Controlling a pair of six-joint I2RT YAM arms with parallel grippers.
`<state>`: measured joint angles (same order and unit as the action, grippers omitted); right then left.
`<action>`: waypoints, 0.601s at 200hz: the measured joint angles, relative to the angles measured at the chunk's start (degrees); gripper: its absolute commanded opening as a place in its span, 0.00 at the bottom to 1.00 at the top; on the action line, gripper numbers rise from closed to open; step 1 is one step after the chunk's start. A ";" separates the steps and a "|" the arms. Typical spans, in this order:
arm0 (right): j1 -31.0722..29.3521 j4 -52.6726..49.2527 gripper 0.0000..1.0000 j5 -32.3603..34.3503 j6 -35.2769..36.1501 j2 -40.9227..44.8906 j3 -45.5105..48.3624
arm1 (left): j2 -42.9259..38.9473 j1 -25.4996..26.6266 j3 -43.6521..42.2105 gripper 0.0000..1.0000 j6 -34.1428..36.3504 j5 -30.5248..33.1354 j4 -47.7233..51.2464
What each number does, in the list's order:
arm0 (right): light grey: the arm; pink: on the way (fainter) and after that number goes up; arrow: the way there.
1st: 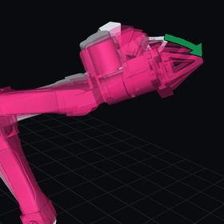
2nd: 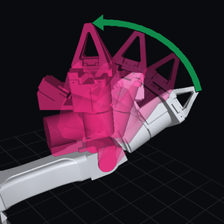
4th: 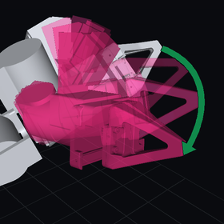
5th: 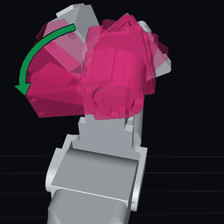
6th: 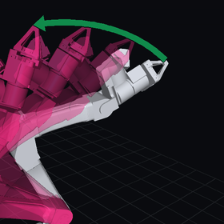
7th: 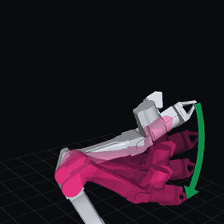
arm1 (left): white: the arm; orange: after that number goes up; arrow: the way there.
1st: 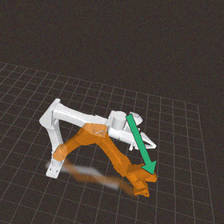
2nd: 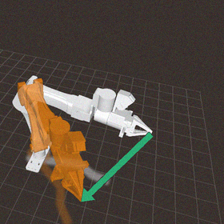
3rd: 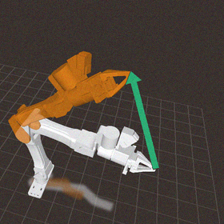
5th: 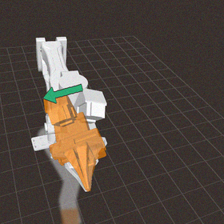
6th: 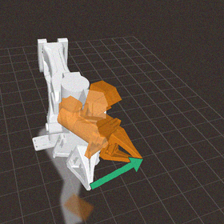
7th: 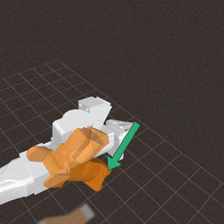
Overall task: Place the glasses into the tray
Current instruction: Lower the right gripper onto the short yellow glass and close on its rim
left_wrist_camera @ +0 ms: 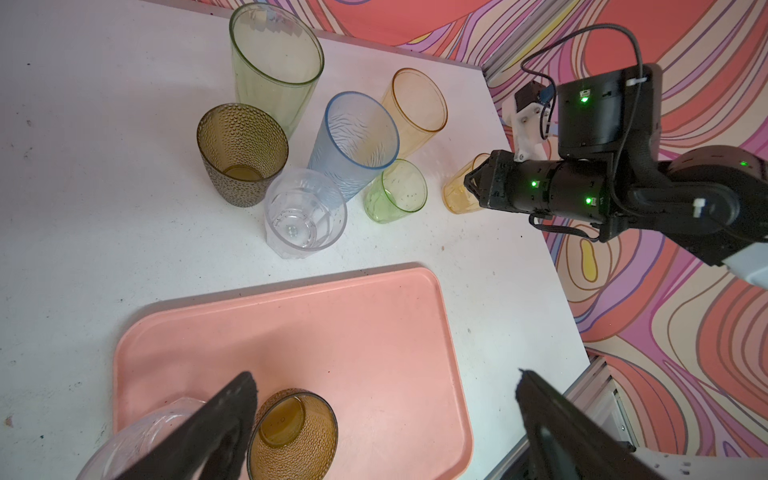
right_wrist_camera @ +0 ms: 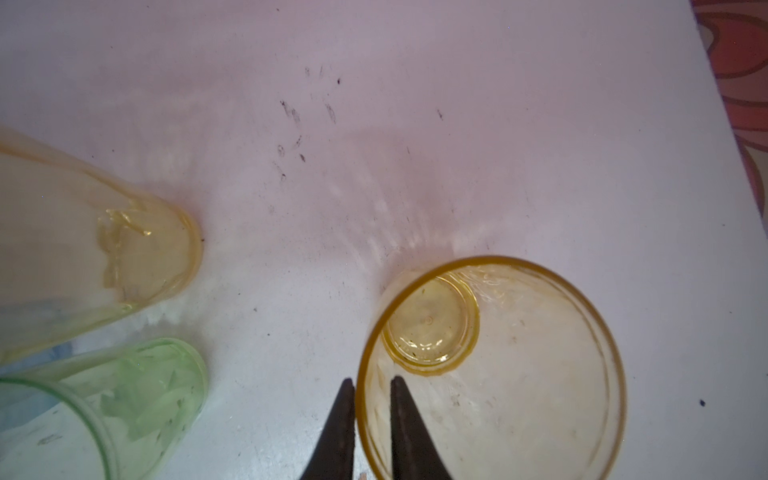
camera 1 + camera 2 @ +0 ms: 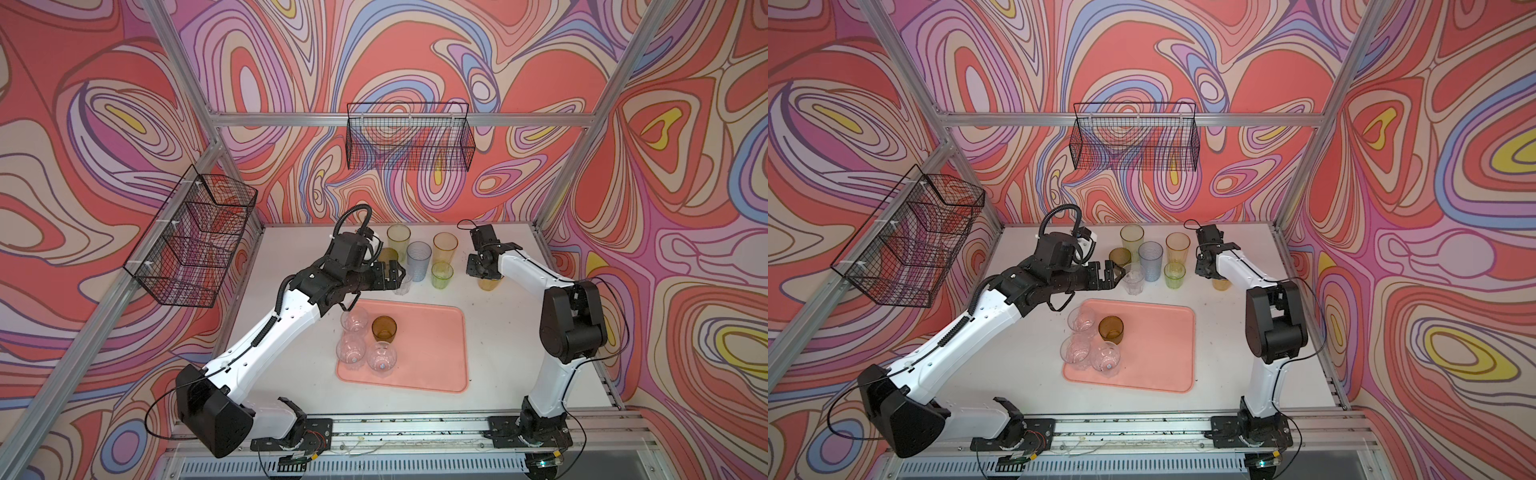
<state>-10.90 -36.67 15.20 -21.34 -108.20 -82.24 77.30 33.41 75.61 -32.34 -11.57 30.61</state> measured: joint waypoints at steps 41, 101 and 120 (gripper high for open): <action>0.00 -0.07 0.00 0.11 0.11 0.07 0.07 | 0.09 0.00 0.00 1.00 -0.50 -0.55 0.00; 0.00 -0.22 0.00 0.22 0.11 0.17 0.07 | 0.48 0.00 0.07 1.00 -0.87 -2.29 0.00; 0.00 -0.72 0.00 0.17 0.07 0.50 0.11 | 1.92 0.00 0.59 1.00 -0.83 -3.67 0.22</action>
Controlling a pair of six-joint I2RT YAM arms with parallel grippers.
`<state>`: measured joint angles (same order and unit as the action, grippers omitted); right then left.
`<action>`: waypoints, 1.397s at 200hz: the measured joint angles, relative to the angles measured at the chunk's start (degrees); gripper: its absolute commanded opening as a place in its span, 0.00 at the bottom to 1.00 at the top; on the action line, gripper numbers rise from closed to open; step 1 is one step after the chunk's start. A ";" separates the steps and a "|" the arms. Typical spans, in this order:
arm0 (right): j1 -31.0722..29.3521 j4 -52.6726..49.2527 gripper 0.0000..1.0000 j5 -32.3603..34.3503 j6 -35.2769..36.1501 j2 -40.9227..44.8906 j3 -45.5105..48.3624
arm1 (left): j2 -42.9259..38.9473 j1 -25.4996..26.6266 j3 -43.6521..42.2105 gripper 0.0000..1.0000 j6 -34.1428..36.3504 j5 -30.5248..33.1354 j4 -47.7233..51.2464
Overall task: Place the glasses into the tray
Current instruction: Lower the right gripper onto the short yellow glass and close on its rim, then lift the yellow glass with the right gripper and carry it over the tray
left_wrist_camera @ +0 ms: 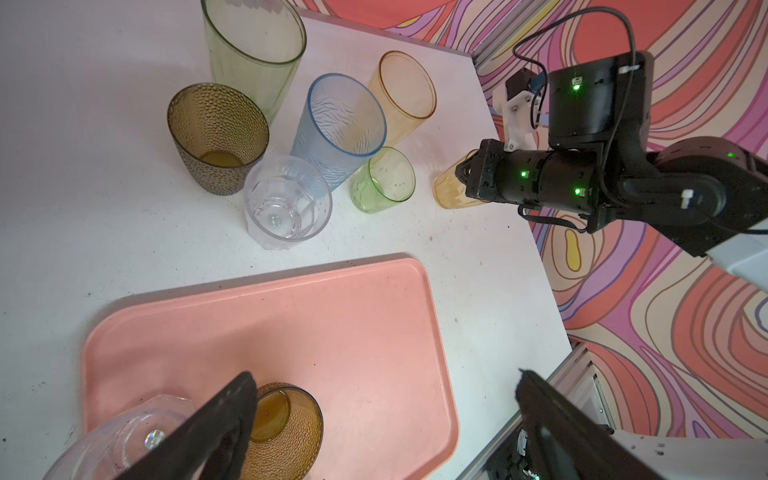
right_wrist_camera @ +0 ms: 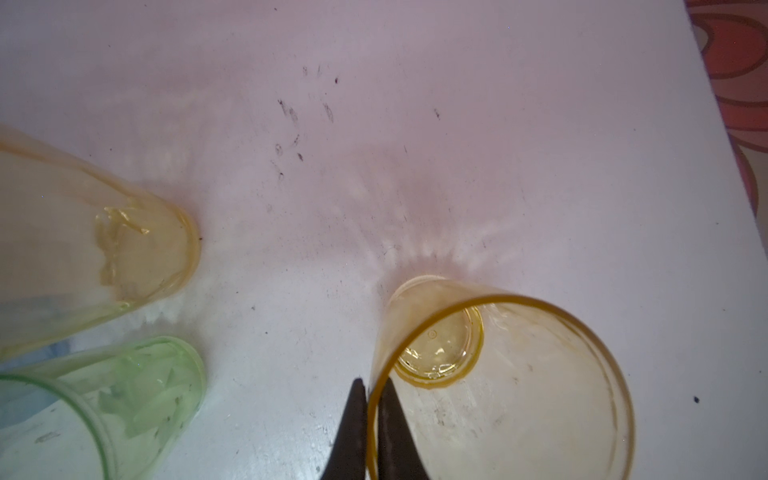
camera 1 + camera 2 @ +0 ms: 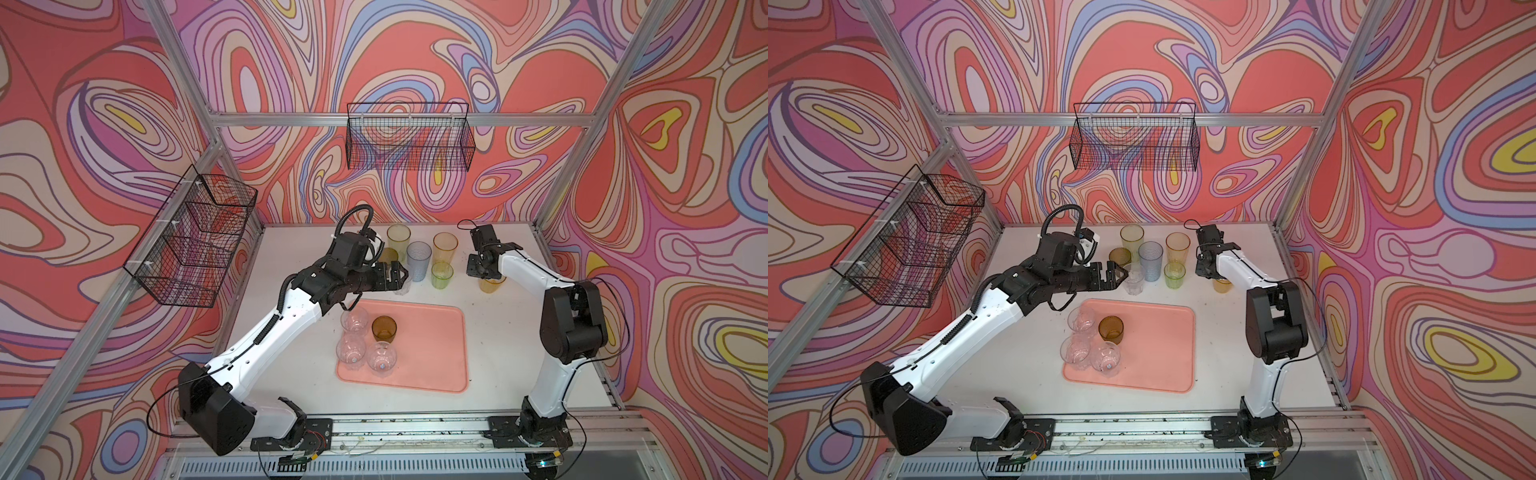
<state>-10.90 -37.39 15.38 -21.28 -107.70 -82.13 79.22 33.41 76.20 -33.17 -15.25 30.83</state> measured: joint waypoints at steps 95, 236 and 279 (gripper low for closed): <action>0.00 -2.08 0.00 -1.18 -0.59 8.48 2.49 | 2.29 0.00 0.42 1.00 0.09 -2.73 0.22; -1.03 -4.63 0.00 -11.76 -5.07 24.15 8.94 | -5.77 0.00 -1.05 1.00 0.63 0.98 1.16; -7.39 -5.66 0.00 -11.23 -6.54 26.82 9.07 | -8.52 0.00 -3.78 1.00 1.53 2.84 2.43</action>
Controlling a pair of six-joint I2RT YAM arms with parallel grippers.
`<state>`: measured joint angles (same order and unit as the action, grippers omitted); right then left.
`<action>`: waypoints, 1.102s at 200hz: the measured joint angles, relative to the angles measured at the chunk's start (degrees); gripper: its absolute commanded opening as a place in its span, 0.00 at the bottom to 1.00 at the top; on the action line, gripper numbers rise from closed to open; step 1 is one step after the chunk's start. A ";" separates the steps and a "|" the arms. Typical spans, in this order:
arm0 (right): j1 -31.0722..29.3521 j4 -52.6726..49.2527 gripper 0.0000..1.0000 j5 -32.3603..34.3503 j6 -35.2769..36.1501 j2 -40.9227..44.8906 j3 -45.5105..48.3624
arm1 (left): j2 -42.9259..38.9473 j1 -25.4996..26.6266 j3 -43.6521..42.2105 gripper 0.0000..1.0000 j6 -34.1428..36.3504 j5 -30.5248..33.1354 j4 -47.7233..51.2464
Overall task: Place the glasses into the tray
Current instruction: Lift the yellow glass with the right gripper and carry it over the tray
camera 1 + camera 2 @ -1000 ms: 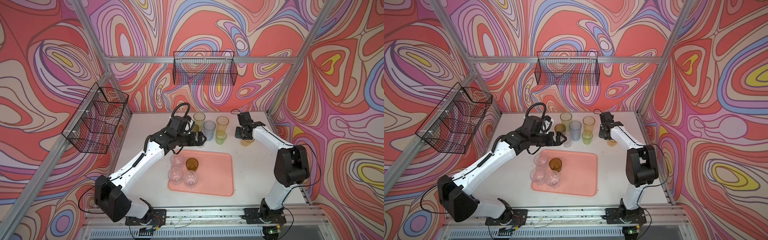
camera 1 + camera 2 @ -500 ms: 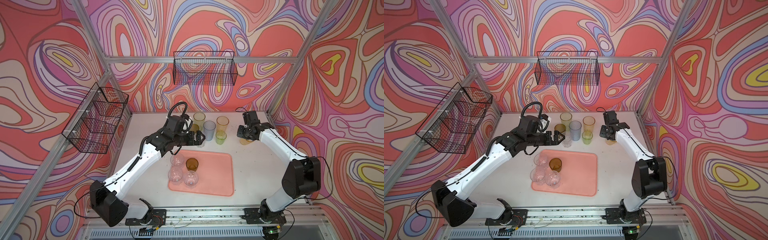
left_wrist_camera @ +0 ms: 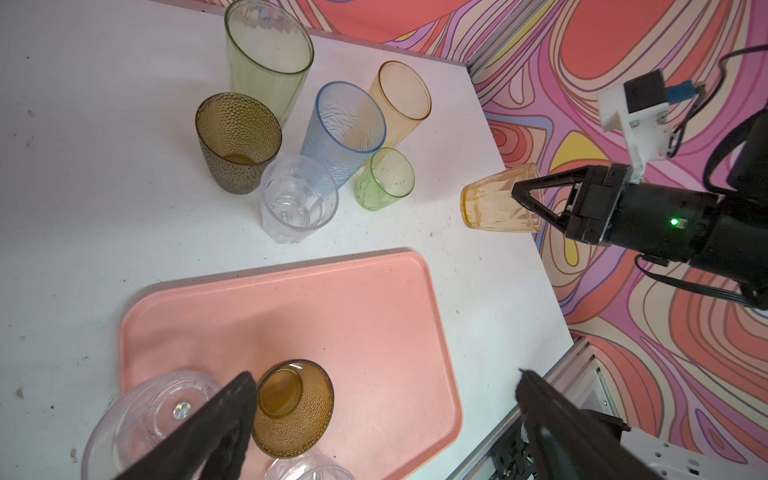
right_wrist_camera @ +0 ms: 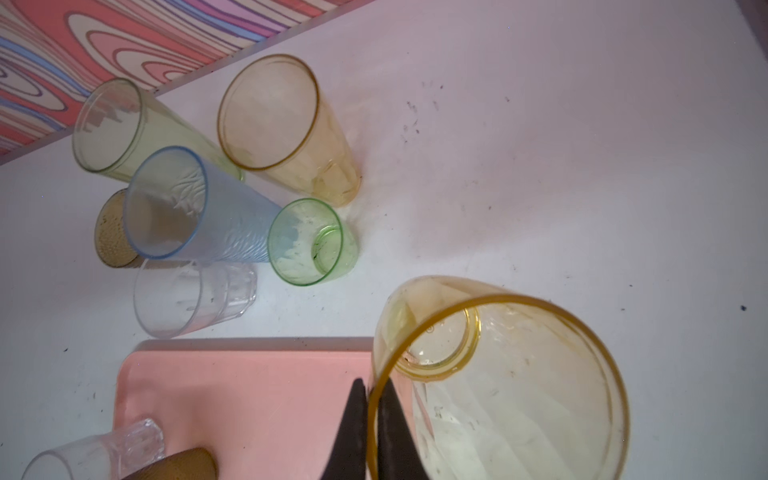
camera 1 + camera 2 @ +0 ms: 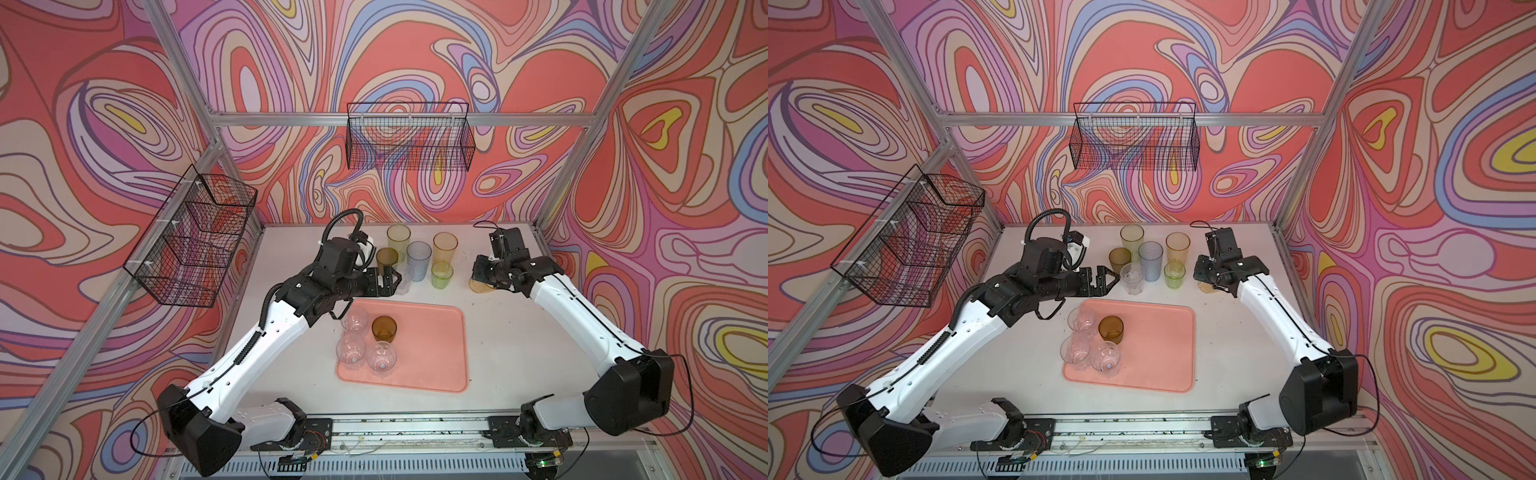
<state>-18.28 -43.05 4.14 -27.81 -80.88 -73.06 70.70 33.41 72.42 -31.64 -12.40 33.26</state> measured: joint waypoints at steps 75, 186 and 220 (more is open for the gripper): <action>-11.80 -0.90 0.00 3.43 -4.52 1.95 2.40 | -5.18 0.00 -6.58 1.00 0.57 2.54 0.44; -19.74 -1.31 0.00 7.72 -9.40 1.99 4.02 | -5.35 0.00 -8.24 1.00 1.40 4.13 0.52; -22.01 -1.38 0.00 8.39 -10.29 1.99 4.02 | -5.35 0.00 -8.24 1.00 1.40 4.94 0.92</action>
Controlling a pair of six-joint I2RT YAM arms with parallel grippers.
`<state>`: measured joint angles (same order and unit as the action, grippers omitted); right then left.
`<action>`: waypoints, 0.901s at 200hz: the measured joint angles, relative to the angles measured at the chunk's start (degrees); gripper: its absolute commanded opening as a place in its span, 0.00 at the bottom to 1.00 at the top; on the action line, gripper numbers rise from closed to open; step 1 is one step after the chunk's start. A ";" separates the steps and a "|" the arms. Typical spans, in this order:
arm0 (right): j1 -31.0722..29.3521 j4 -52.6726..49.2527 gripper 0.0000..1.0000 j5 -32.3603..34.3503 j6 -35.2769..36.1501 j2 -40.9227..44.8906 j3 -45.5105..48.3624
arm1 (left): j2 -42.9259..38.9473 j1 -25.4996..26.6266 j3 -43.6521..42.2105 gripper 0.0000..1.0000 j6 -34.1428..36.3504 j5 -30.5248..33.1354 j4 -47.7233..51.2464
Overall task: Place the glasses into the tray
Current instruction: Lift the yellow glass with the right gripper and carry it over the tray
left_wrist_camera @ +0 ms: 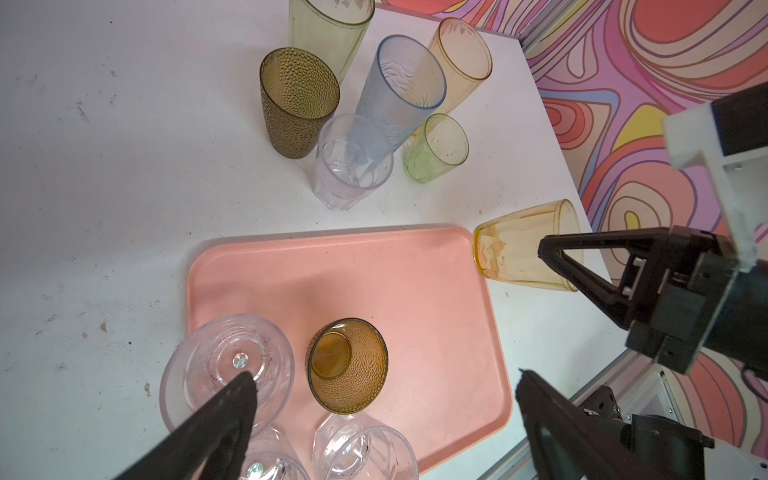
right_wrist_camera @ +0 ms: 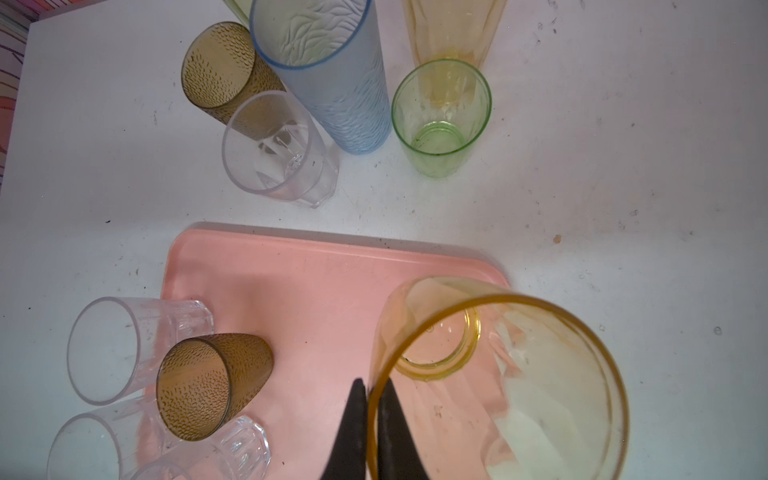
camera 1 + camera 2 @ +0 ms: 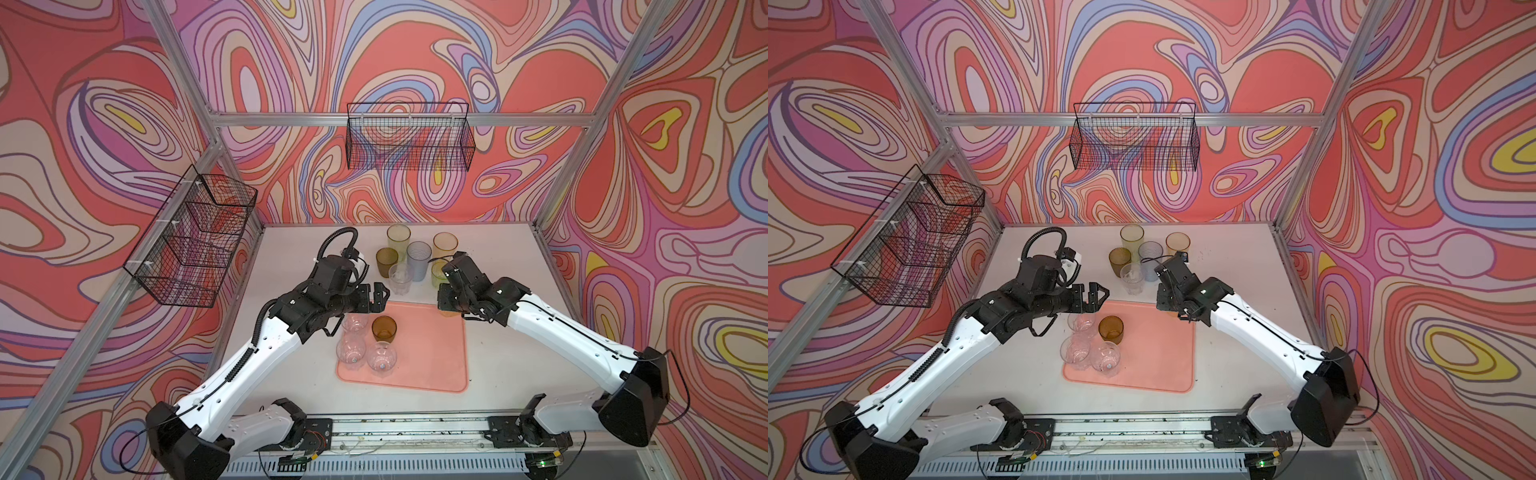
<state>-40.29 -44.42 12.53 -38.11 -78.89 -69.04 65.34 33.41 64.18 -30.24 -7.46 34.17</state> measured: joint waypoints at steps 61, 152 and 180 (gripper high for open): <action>-3.58 -1.07 0.00 1.07 -1.70 0.00 -0.07 | -0.02 0.00 -0.02 1.00 0.00 0.48 0.28; -10.99 -1.84 0.00 2.12 -6.29 -2.43 -0.07 | -0.76 0.00 -1.27 1.00 -0.07 1.57 0.26; -13.51 -1.70 0.00 2.29 -8.11 -3.69 -0.07 | -1.70 0.00 -2.60 1.00 -0.39 1.79 0.28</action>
<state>-53.80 -46.13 14.83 -46.22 -82.59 -69.10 63.64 33.41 61.58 -30.63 -5.67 34.46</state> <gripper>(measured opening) 0.055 0.998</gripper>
